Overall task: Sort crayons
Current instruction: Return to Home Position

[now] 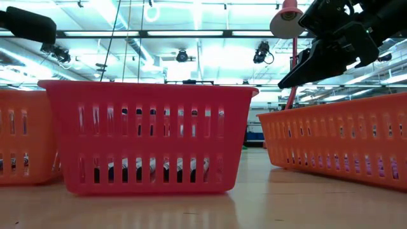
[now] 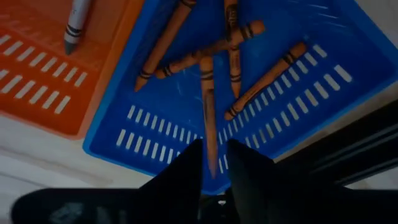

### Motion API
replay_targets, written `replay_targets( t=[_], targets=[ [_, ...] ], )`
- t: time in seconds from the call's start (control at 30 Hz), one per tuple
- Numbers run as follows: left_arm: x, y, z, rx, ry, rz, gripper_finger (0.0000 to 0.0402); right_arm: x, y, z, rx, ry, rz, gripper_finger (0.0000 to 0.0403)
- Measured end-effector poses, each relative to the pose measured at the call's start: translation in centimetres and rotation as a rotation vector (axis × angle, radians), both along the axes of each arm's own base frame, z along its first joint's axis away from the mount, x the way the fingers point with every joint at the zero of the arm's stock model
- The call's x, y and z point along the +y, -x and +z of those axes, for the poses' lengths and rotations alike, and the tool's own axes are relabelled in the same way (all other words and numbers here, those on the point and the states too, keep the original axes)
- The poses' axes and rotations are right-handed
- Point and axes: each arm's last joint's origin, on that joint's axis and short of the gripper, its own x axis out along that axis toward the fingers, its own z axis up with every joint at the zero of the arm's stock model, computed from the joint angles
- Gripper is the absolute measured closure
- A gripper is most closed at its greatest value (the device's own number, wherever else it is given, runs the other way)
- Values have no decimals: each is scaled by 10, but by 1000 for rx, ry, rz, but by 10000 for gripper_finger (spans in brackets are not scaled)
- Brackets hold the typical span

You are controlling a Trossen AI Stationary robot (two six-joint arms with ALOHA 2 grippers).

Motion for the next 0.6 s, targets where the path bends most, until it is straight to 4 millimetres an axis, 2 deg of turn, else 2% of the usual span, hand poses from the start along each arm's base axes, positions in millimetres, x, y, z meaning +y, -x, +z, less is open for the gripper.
replay_targets(
  t=[0.27, 0.37, 0.6],
  targets=[
    [5, -1, 5, -96, -79, 86, 252, 0, 1, -2, 21, 0, 3, 259],
    [14, -5, 20, -274, -116, 158, 248, 0, 7, 2, 38, -38, 38, 259],
    [45, -13, 62, -636, -171, 209, 264, -12, 21, 27, -122, -59, 56, 259]
  ],
)
